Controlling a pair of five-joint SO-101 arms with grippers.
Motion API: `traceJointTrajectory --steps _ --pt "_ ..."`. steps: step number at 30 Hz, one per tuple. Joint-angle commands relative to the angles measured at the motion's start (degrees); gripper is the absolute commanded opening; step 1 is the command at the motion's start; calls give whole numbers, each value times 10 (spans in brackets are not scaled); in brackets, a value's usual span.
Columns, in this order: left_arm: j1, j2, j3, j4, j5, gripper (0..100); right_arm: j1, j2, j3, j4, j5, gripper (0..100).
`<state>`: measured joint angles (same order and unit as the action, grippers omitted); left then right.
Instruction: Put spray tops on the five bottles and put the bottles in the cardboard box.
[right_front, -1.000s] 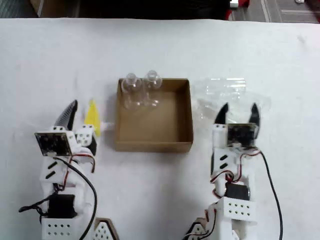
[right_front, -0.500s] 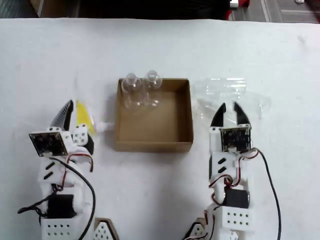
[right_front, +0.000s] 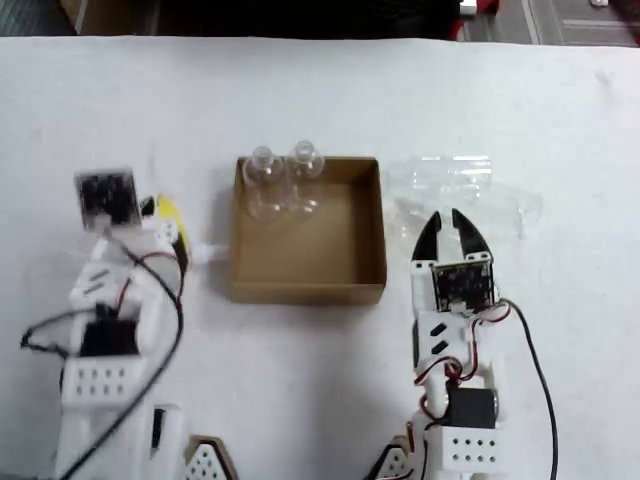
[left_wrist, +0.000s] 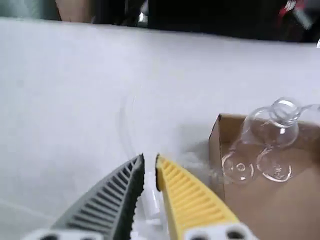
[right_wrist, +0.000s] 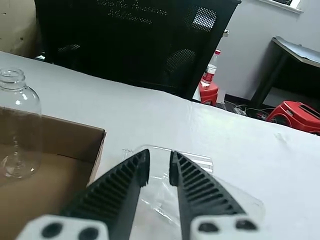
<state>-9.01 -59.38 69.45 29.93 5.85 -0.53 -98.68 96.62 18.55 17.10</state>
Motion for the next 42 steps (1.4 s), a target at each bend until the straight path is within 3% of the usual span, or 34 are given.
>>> traceJointTrajectory --steps 1,7,10,12,16,25,29,35,38,42 --pt "-28 85 -72 -8 -6 38 -2 -8 5 -2 7 63" --pt "-24 92 -73 -16 -6 20 -2 -4 5 -2 7 163" --pt "-26 121 -72 -43 -6 20 -2 -4 5 -1 7 113" --pt "-27 164 -77 -58 -6 20 -5 -5 5 0 9 5" --pt "-27 249 -104 -84 -6 20 -6 -4 5 2 37 15" --pt "-25 283 -119 -85 -7 20 -6 -7 5 1 14 143" --pt "-24 283 -118 -85 -7 20 -6 -7 5 1 18 12" --pt "-19 285 -118 -85 -47 20 -7 -7 5 1 19 140" --pt "-11 285 -118 -86 -55 20 -20 -7 5 1 20 0" --pt "-13 287 -117 -86 -56 20 -21 -5 5 2 19 123"
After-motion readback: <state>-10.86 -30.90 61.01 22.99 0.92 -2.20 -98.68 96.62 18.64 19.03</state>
